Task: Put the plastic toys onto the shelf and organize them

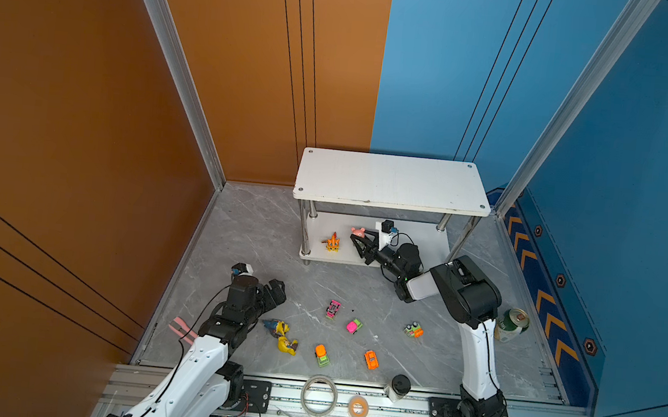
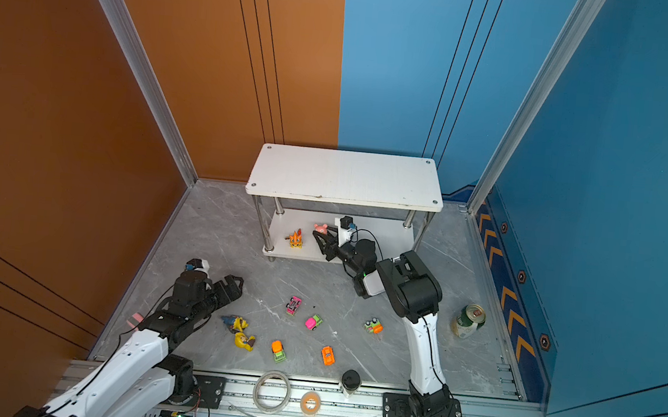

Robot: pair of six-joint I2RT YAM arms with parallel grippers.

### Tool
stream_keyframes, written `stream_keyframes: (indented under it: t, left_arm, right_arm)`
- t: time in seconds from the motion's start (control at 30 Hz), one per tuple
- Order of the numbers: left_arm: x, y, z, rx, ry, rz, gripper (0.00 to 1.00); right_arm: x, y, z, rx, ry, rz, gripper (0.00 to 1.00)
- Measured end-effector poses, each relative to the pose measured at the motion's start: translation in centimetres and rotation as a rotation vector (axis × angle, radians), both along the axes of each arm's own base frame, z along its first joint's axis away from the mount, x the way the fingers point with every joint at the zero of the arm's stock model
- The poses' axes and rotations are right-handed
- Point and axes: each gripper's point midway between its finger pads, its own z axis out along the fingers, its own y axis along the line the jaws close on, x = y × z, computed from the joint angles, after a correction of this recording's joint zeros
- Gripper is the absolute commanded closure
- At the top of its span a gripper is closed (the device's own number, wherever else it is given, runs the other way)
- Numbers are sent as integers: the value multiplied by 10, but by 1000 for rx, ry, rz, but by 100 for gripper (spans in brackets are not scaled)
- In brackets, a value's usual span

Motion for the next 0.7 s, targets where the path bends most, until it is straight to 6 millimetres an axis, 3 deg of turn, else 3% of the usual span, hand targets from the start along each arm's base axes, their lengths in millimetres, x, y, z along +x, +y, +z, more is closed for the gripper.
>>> stream_keyframes:
  t: [0.7]
  left_arm:
    - [0, 2, 2, 7, -9, 11, 6]
  right_arm:
    - [0, 0, 1, 23, 23, 3, 49]
